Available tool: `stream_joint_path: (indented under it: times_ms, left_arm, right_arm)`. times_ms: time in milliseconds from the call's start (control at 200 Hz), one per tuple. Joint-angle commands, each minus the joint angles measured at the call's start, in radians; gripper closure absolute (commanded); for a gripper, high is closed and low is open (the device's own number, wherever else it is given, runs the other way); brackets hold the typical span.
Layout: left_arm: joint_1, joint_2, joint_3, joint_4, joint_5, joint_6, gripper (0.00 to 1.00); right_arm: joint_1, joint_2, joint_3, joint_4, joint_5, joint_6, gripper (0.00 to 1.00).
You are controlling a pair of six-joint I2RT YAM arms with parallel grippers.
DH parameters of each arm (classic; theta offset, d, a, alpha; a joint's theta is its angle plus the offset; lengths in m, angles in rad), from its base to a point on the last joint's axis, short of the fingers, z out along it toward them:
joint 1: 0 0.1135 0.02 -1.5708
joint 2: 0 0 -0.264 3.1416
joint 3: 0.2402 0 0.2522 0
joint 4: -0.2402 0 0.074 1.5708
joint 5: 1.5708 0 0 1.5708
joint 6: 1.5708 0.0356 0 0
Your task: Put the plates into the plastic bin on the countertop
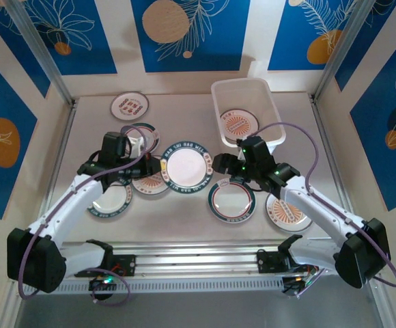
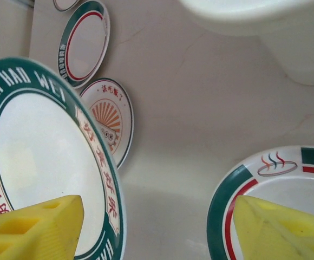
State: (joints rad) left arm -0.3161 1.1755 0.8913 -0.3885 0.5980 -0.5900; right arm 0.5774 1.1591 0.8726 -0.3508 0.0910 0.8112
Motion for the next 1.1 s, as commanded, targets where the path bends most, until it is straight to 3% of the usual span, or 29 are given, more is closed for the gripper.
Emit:
stream_joint_path:
  times_ms: [0,365,575,925,1095]
  left_arm:
    - [0.009,0.001,0.024,0.100,0.087,-0.043,1.00]
    - [0.007,0.013,0.041,0.145,0.109,-0.074,1.00]
    - [0.005,0.027,0.041,0.174,0.108,-0.094,1.00]
    - [0.002,0.034,0.046,0.169,0.091,-0.100,1.00]
    - [-0.002,0.026,0.041,0.153,0.080,-0.099,1.00]
  right_arm:
    - [0.014,0.027,0.036,0.022,-0.037,-0.031,0.27]
    - [0.013,0.043,0.017,0.064,-0.062,-0.009,0.45]
    - [0.007,0.046,-0.029,0.123,-0.143,0.037,0.55]
    - [0.007,0.038,-0.038,0.130,-0.165,0.030,0.77]
    - [0.007,0.009,-0.057,0.130,-0.146,0.036,0.82]
